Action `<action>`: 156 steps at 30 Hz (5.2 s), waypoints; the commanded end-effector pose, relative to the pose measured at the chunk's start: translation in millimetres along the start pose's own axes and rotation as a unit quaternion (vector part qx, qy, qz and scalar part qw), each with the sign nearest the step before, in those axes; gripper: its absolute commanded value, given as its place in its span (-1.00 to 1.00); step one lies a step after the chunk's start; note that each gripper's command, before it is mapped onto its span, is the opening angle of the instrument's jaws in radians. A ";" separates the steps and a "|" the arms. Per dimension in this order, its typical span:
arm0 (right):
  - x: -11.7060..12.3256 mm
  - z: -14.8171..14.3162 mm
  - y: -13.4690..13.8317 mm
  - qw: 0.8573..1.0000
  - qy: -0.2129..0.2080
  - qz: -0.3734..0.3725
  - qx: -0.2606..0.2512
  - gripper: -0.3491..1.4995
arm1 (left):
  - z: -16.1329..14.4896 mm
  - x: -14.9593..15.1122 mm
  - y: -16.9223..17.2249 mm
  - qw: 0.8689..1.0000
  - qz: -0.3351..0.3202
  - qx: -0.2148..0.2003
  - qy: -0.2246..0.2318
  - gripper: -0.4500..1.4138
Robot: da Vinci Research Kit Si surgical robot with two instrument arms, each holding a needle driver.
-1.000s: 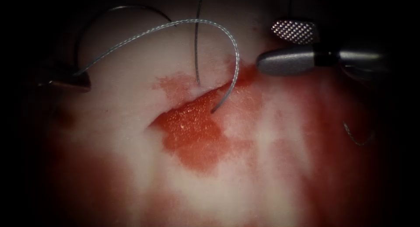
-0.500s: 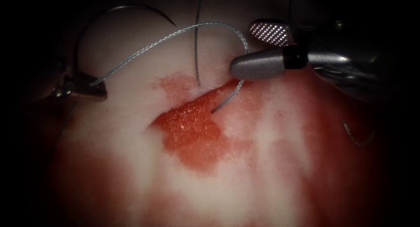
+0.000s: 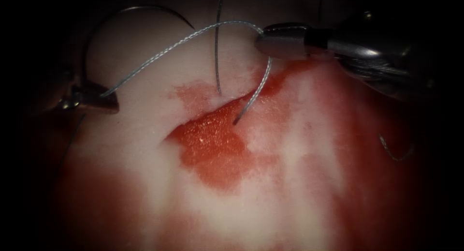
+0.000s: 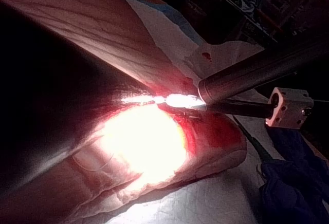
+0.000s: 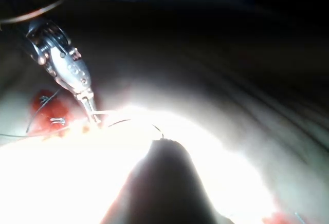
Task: Wound Closure
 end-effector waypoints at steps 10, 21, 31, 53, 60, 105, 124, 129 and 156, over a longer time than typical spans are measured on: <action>1.5 -0.4 0.6 1.000 0.002 -0.002 0.002 -1.00 | 0.6 1.6 0.0 0.997 -0.058 0.040 -0.016 0.48; 1.3 -0.8 0.8 1.000 0.002 -0.003 -0.001 -1.00 | -1.0 2.8 -0.8 0.986 -0.132 0.099 0.000 0.44; 1.4 -0.8 0.7 1.000 0.002 -0.002 -0.001 -1.00 | -1.4 3.9 -0.7 0.977 -0.186 0.106 0.018 -0.26; 3.0 -2.2 0.2 0.992 0.106 0.062 -0.032 0.89 | -0.9 4.9 1.0 0.985 -0.151 0.069 0.055 -1.00; 3.8 -3.3 1.7 0.981 0.113 0.158 -0.014 -1.00 | -3.0 4.7 3.0 0.998 0.005 0.031 0.053 -1.00; 2.9 6.6 -2.7 0.925 0.262 0.215 0.171 -1.00 | 7.2 -0.4 -2.1 0.989 -0.063 0.094 0.096 -1.00; 2.9 10.8 -5.9 0.998 0.031 -0.036 0.033 -1.00 | 0.7 -4.9 -3.1 0.997 0.000 0.052 0.062 -1.00; 2.4 9.7 -4.7 0.978 -0.046 -0.132 0.155 -1.00 | -3.2 -4.9 1.2 0.992 0.057 -0.089 0.069 -1.00; -1.5 11.3 -4.8 0.888 0.183 0.137 0.398 -1.00 | 2.3 -3.2 3.4 0.998 0.035 -0.042 0.027 -1.00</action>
